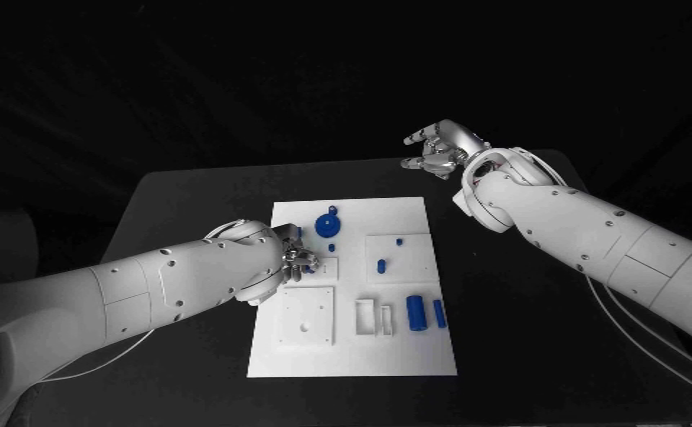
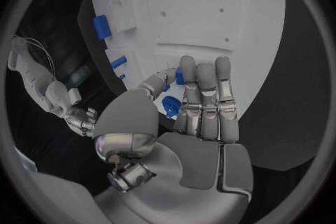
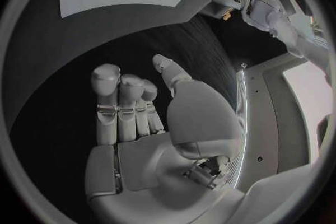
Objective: Assemble the parts on the task board
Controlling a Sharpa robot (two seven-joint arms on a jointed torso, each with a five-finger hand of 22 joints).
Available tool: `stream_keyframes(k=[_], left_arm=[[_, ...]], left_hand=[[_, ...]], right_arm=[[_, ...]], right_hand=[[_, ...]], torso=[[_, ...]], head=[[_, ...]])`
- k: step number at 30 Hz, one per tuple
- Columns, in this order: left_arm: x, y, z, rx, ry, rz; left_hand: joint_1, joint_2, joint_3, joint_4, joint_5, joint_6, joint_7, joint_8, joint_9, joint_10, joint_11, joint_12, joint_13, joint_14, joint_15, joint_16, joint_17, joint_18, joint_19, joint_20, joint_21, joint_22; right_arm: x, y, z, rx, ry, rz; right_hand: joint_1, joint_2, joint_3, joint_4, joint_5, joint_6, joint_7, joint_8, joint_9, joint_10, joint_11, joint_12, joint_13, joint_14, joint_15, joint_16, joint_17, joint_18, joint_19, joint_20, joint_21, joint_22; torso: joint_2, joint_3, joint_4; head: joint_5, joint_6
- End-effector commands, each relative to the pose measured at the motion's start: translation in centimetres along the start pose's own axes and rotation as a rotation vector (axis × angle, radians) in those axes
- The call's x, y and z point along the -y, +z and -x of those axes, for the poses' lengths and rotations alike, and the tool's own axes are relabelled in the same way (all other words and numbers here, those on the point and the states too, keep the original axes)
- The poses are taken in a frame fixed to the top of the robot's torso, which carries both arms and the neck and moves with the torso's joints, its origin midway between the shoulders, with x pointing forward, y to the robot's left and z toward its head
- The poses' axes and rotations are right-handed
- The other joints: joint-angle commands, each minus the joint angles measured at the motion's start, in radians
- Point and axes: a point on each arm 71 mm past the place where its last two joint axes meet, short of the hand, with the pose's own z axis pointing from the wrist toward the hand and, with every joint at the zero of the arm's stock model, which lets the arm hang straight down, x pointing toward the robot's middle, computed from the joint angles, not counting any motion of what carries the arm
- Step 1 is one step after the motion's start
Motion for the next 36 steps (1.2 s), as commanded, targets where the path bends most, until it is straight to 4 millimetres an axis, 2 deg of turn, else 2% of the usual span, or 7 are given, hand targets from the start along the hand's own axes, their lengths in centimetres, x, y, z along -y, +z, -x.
stream_keyframes(k=[1,15,21,36], left_arm=[[0.11,0.12,-0.15,-0.001,0.011,-0.01],[-0.06,0.17,-0.32,-0.026,0.018,-0.001],[0.04,0.16,-0.45,-0.038,0.024,-0.002],[-0.43,0.34,-0.21,-0.036,0.038,0.015]], left_hand=[[0.015,0.009,0.073,-0.072,0.006,0.093,-0.088,-0.001,-0.002,0.001,-0.006,0.005,0.0,0.006,-0.002,0.002,0.001,-0.012,0.006,0.001,-0.003,0.021],[0.014,0.005,0.07,-0.073,0.006,0.099,-0.089,-0.005,-0.011,0.004,-0.006,0.005,0.001,0.007,-0.002,0.003,0.002,-0.013,0.006,0.001,-0.002,0.02],[0.021,-0.007,0.058,-0.059,-0.005,0.115,-0.093,-0.015,-0.044,0.01,-0.007,0.001,0.001,0.01,-0.002,0.001,0.003,-0.016,0.012,0.001,-0.013,0.018],[0.028,-0.013,0.055,-0.046,-0.017,0.125,-0.099,0.004,-0.06,0.023,-0.009,0.0,0.004,0.019,-0.003,0.002,0.01,-0.017,0.024,0.001,-0.028,0.019]], right_arm=[[-0.04,0.03,-0.19,-0.022,-0.002,-0.002],[0.01,0.09,-0.32,-0.028,-0.003,-0.006],[-0.07,0.11,-0.38,-0.03,-0.002,-0.004],[-0.08,0.13,-0.46,-0.033,-0.002,-0.006]], right_hand=[[-0.006,0.0,0.004,-0.001,0.004,0.007,0.003,-0.001,0.001,0.002,-0.003,0.003,0.001,0.003,0.0,-0.005,0.001,0.015,0.055,0.001,-0.002,0.075],[-0.008,0.0,0.003,-0.002,0.003,0.011,0.003,0.0,0.002,0.002,-0.003,0.003,0.001,0.003,0.0,-0.007,0.0,0.014,0.055,0.001,-0.003,0.074],[-0.008,0.0,0.003,-0.002,0.003,0.011,0.003,0.0,0.002,0.002,-0.003,0.003,0.001,0.003,0.0,-0.007,0.0,0.014,0.055,0.001,-0.003,0.074],[-0.008,0.0,0.003,-0.002,0.003,0.011,0.003,0.0,0.002,0.002,-0.003,0.003,0.001,0.003,0.0,-0.007,0.0,0.014,0.055,0.001,-0.003,0.074]], torso=[[0.0,-0.0003,0.0003],[0.001,-0.0002,0.0004],[0.0,-0.0003,0.0],[0.001,0.0007,0.0005]], head=[[0.001,-0.001],[0.002,-0.005],[0.002,-0.008],[0.001,-0.009]])
